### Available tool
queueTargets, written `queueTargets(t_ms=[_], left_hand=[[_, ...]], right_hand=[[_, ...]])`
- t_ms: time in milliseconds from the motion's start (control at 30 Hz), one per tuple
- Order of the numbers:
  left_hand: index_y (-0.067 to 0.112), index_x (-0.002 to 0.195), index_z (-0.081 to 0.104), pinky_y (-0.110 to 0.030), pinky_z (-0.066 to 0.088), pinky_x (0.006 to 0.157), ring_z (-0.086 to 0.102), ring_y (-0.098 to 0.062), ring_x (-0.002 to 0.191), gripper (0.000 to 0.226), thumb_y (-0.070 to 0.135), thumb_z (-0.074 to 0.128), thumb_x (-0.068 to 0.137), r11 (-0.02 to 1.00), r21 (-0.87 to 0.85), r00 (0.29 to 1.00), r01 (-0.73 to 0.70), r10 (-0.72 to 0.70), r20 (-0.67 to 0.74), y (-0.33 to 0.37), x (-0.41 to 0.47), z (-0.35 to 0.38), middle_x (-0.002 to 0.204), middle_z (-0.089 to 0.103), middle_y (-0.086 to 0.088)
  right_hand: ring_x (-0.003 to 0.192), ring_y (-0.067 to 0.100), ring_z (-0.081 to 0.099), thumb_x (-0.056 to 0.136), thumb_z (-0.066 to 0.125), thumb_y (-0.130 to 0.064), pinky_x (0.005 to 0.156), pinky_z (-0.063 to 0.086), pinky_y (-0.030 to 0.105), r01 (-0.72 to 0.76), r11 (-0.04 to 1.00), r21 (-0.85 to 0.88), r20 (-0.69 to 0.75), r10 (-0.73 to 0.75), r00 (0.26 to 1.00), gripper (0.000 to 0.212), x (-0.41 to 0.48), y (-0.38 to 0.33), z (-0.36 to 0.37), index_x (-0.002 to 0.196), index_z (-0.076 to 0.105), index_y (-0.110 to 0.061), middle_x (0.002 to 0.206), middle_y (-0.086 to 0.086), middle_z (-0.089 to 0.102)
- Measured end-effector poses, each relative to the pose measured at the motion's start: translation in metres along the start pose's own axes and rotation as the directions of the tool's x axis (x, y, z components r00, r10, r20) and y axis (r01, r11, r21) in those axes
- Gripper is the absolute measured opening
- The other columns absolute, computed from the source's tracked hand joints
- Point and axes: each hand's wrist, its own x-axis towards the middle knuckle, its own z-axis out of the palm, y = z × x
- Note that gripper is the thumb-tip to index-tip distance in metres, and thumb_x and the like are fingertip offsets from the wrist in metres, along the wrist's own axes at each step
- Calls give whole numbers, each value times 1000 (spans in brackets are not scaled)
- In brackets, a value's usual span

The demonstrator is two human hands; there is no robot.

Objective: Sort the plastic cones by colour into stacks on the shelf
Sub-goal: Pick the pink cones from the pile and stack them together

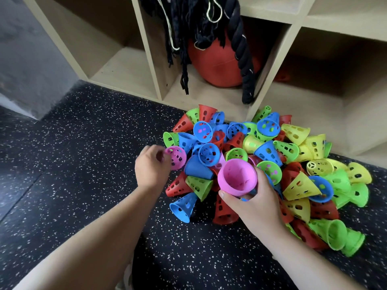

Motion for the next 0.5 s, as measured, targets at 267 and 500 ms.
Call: queueTargets(t_ms=[267, 500], left_hand=[[17, 80, 77, -21, 47, 59, 53, -1, 59, 16, 7, 64, 77, 895, -447, 999, 2, -21, -37, 86, 25, -37, 69, 67, 1], [16, 67, 75, -27, 41, 58, 52, -17, 61, 15, 9, 62, 70, 763, -631, 920, 140, 136, 368, 140, 8, -40, 66, 65, -16]], right_hand=[[90, -21, 55, 62, 93, -23, 70, 38, -2, 6, 998, -56, -38, -8, 999, 62, -3, 3, -3, 109, 55, -38, 96, -28, 63], [83, -13, 63, 62, 93, -18, 65, 45, 6, -22, 1000, -4, -43, 22, 999, 62, -10, 7, -1, 111, 59, -34, 99, -19, 68]])
